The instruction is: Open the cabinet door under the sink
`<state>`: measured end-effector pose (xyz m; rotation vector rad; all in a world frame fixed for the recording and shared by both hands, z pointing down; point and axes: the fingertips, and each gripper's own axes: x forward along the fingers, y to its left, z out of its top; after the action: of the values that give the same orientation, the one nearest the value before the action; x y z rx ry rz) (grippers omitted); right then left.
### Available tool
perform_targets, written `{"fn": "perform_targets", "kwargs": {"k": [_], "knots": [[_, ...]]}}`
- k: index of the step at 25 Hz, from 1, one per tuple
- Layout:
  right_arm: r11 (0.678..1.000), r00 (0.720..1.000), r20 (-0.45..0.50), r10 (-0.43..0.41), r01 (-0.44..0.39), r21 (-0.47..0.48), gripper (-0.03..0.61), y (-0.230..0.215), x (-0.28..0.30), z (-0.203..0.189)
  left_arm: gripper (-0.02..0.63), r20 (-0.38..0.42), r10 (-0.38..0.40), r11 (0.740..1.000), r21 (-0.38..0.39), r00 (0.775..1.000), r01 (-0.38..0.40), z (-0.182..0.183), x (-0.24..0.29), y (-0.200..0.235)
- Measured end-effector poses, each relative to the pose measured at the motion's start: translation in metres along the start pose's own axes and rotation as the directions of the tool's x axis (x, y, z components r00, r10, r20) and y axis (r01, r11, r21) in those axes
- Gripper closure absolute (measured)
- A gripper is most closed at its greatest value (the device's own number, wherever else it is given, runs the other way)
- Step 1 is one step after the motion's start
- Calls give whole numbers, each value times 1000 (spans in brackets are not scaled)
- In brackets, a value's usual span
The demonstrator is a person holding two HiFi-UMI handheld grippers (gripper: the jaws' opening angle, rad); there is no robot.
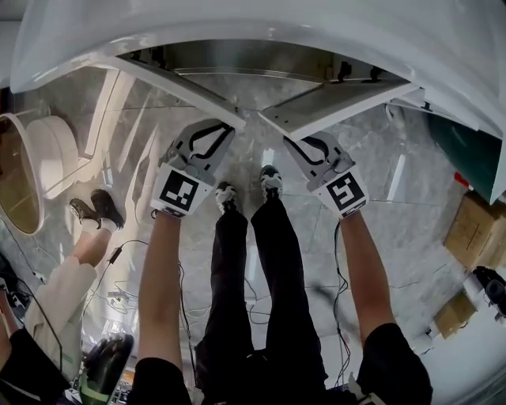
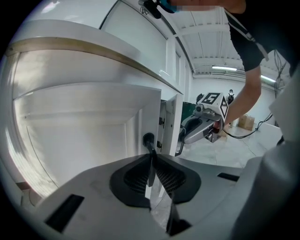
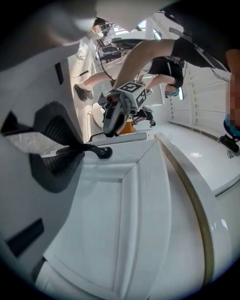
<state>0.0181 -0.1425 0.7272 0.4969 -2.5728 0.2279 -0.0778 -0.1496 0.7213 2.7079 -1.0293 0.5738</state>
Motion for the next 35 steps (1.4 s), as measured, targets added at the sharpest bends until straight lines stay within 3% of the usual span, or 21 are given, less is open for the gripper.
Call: {"fn": "perform_targets", "kwargs": {"k": [6, 15, 24, 26, 30, 35], "knots": [[999, 998, 56, 1, -4, 49, 483, 11, -25, -9, 571, 10, 8, 1000, -2, 1000, -8, -7, -18, -6], [966, 996, 67, -63, 44, 254, 471, 21, -73, -47, 571, 56, 61, 996, -62, 997, -58, -19, -44, -9], [958, 995, 30, -96, 84, 276, 468, 21, -110, -70, 571, 20, 47, 998, -32, 999, -46, -30, -65, -14], [956, 994, 23, -103, 92, 279, 468, 21, -116, -73, 571, 21, 56, 997, -58, 998, -55, -34, -72, -15], [934, 989, 18, -148, 134, 331, 466, 17, -132, -83, 571, 30, 123, 975, -190, 992, -115, -45, -95, -13], [884, 968, 9, -251, 225, 409, 466, 10, -159, -100, 571, 16, 178, 956, -240, 984, -169, -63, -131, -7]]}}
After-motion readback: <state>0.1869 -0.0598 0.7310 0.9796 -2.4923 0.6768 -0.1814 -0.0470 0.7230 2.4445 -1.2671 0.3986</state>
